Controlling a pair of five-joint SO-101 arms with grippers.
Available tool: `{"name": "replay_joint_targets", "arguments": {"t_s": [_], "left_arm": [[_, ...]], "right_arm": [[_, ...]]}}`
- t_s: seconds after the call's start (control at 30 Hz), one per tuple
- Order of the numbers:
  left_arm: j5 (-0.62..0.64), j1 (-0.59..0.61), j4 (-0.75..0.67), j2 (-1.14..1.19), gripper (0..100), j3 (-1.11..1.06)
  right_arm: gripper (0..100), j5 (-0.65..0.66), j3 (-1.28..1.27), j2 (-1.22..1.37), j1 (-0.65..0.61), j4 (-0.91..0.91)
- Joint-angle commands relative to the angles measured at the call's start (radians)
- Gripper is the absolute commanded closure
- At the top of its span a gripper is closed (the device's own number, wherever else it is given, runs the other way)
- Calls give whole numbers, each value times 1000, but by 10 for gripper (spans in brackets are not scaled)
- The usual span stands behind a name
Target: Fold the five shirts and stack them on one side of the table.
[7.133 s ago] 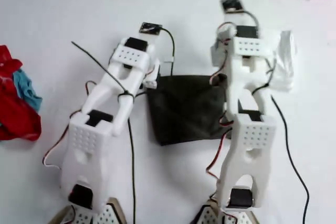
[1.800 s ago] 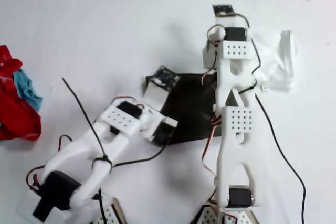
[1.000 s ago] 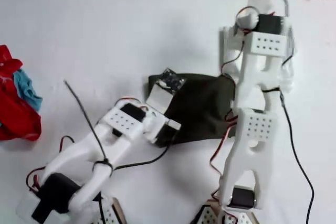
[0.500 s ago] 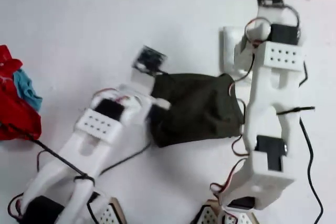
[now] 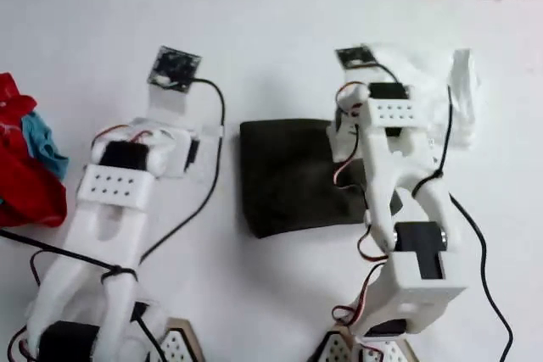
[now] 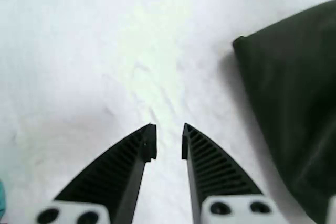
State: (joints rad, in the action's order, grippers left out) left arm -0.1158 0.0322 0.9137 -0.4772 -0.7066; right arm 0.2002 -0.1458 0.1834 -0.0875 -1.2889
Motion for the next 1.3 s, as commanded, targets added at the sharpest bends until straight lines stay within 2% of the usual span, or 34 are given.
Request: {"name": "replay_joint_targets", "arguments": {"t_s": [0.0,0.17,0.47,0.77,0.87,1.0,1.07,1.27], "left_arm": [[-12,44,32,-37,890,41],[-12,86,55,-37,890,41],[-12,91,57,-37,890,41],[-11,92,57,-38,891,16],[-9,92,57,-43,891,13],[-11,94,58,-46,891,13],[-9,107,58,-46,891,15],[-12,149,58,-46,891,15]], "right_arm": [[714,21,3,31,5,28],[620,26,3,113,35,28],[656,20,32,266,-10,111],[688,26,339,452,-56,-211],[763,57,440,509,-59,-269],[989,107,534,591,-68,-328],[960,97,566,622,-64,-354],[981,101,675,605,-7,-375]]}}
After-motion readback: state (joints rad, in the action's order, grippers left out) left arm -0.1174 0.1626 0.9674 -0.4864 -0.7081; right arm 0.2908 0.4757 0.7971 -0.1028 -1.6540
